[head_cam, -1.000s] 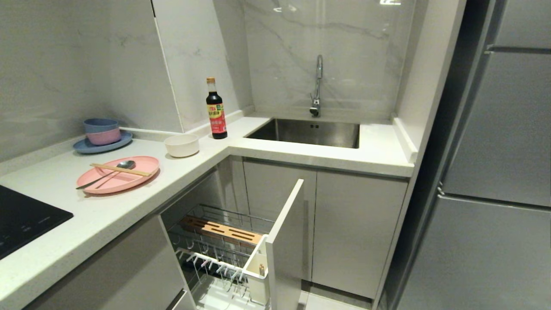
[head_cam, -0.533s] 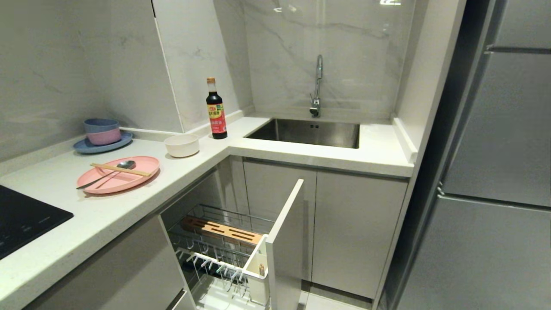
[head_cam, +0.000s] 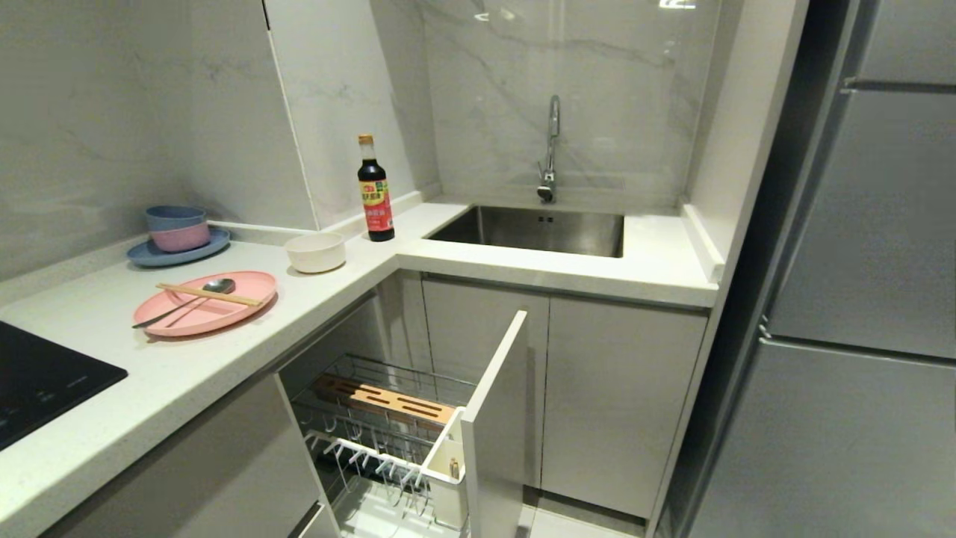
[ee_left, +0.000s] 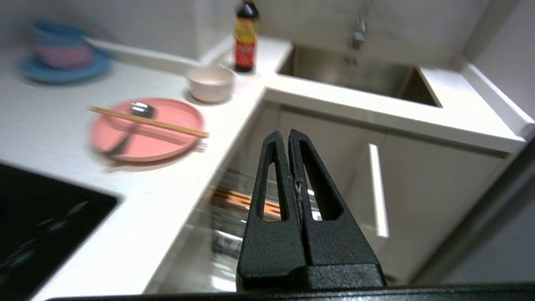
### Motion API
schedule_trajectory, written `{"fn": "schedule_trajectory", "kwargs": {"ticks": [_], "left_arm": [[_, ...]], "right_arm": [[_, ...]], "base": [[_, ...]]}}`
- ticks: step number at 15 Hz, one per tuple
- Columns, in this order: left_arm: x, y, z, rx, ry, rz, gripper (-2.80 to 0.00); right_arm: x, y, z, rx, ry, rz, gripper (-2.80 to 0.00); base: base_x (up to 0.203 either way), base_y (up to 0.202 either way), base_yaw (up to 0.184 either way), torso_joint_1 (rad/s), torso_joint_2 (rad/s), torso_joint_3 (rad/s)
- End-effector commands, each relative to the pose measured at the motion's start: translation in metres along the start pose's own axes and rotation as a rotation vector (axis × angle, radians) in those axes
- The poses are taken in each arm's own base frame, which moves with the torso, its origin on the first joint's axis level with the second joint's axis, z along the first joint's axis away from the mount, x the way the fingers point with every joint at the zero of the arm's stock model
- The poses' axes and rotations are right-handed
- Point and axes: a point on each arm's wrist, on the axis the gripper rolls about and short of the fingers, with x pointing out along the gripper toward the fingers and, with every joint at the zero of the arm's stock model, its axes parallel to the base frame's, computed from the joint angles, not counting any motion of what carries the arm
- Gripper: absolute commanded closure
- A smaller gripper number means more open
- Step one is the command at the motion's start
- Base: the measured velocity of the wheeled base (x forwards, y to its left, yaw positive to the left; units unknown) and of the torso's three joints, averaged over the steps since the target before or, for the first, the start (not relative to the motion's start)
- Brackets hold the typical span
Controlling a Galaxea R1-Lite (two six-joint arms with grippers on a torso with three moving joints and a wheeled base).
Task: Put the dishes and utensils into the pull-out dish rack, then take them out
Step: Open the cupboard
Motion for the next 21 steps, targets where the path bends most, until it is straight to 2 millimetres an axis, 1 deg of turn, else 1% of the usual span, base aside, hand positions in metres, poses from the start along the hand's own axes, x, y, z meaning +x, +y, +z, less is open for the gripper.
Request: {"fn": "schedule_trajectory", "kwargs": {"ticks": [1,2,3,5,8,9,11,14,17,19,21], "left_arm": [[0.085,-0.011,0.001,-0.007,0.201,-0.022,0.00],[0.111,-0.019,-0.002,-0.019,0.266,-0.046,0.00],[0.137,-0.031,-0.010,-0.023,0.345,-0.077,0.00],[0.179,-0.054,-0.034,-0.018,0.522,-0.144,0.00],[0.223,-0.077,-0.071,-0.060,0.773,-0.286,0.00],[0.236,-0.082,-0.081,-0.080,0.836,-0.311,0.00],[0.263,-0.089,-0.109,-0.100,0.950,-0.314,0.00],[0.298,-0.096,-0.148,-0.131,1.061,-0.307,0.00],[0.328,-0.102,-0.179,-0.139,1.115,-0.294,0.00],[0.342,-0.107,-0.194,-0.136,1.133,-0.292,0.00],[0.345,-0.118,-0.201,-0.120,1.142,-0.312,0.00]], "right_arm": [[0.000,0.000,0.000,0.000,0.001,0.000,0.00],[0.000,0.000,0.000,0.000,0.001,0.001,0.00],[0.000,0.000,0.000,0.000,0.001,0.001,0.00],[0.000,0.000,0.000,0.000,-0.001,0.000,0.00],[0.000,0.000,0.000,0.000,0.000,0.001,0.00],[0.000,0.000,0.000,0.000,0.000,0.001,0.00],[0.000,0.000,0.000,0.000,-0.001,0.001,0.00],[0.000,0.000,0.000,0.000,0.001,0.001,0.00],[0.000,0.000,0.000,0.000,0.001,0.001,0.00],[0.000,0.000,0.000,0.000,0.001,0.001,0.00],[0.000,0.000,0.000,0.000,0.000,0.001,0.00]], "base": [[0.000,0.000,0.000,0.000,0.00,0.000],[0.000,0.000,0.000,0.000,0.00,0.000],[0.000,0.000,0.000,0.000,0.00,0.000],[0.000,0.000,0.000,0.000,0.00,0.000],[0.000,0.000,0.000,0.000,0.00,0.000],[0.000,0.000,0.000,0.000,0.00,0.000],[0.000,0.000,0.000,0.000,0.00,0.000],[0.000,0.000,0.000,0.000,0.00,0.000],[0.000,0.000,0.000,0.000,0.00,0.000],[0.000,0.000,0.000,0.000,0.00,0.000],[0.000,0.000,0.000,0.000,0.00,0.000]]}}
